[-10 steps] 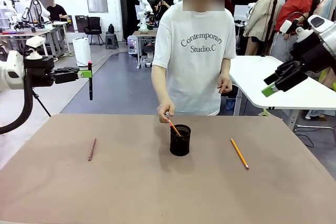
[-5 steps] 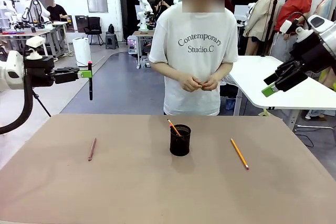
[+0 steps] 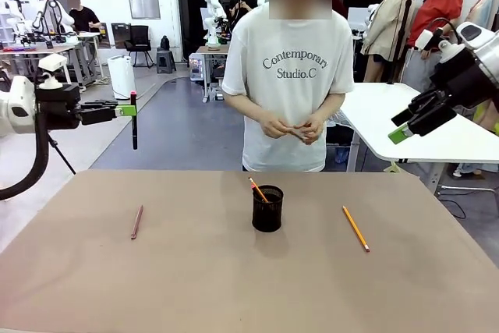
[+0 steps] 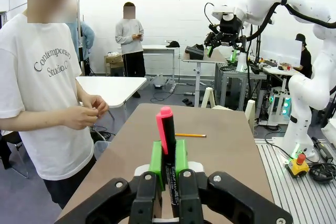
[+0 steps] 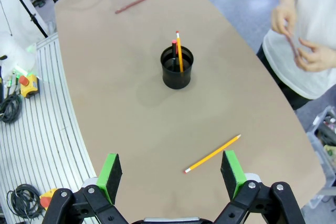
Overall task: Place the pens into the pen holder.
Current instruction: Pick up a writing instrument from the table and place it into the Pen holder.
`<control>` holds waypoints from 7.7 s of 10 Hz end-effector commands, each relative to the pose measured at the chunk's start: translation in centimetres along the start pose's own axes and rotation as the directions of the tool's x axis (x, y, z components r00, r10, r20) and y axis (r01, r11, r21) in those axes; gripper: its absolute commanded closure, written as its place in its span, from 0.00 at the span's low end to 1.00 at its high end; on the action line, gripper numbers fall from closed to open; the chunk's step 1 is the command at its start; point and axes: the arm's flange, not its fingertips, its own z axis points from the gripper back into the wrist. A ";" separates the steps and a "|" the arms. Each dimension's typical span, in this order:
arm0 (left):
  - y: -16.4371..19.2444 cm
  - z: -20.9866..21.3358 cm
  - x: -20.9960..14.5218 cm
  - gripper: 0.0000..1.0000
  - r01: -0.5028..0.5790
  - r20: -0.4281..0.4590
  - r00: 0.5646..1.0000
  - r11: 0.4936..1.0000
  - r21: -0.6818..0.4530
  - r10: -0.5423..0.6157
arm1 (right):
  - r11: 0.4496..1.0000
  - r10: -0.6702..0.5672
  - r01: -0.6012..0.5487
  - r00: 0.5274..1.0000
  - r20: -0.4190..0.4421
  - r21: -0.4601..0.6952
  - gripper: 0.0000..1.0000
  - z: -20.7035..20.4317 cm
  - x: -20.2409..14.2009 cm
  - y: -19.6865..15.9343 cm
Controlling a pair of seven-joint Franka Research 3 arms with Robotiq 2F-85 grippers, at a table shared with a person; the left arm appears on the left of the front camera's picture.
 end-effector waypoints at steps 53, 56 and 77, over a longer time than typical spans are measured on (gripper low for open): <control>4.8 -32.3 -15.8 0.00 0.119 0.157 0.985 0.952 -0.280 -0.077 | 1.000 0.004 -0.004 1.000 0.009 0.005 0.00 0.0 0.1 0.1; 4.4 -32.0 -15.3 0.00 0.130 0.137 0.986 0.950 -0.284 -0.094 | 1.000 0.004 -0.004 1.000 0.009 0.005 0.00 0.0 0.1 0.1; -0.2 -10.8 4.0 0.00 0.137 -0.603 0.794 0.989 0.056 -0.075 | 1.000 0.004 -0.004 1.000 0.009 0.005 0.00 0.0 0.1 0.1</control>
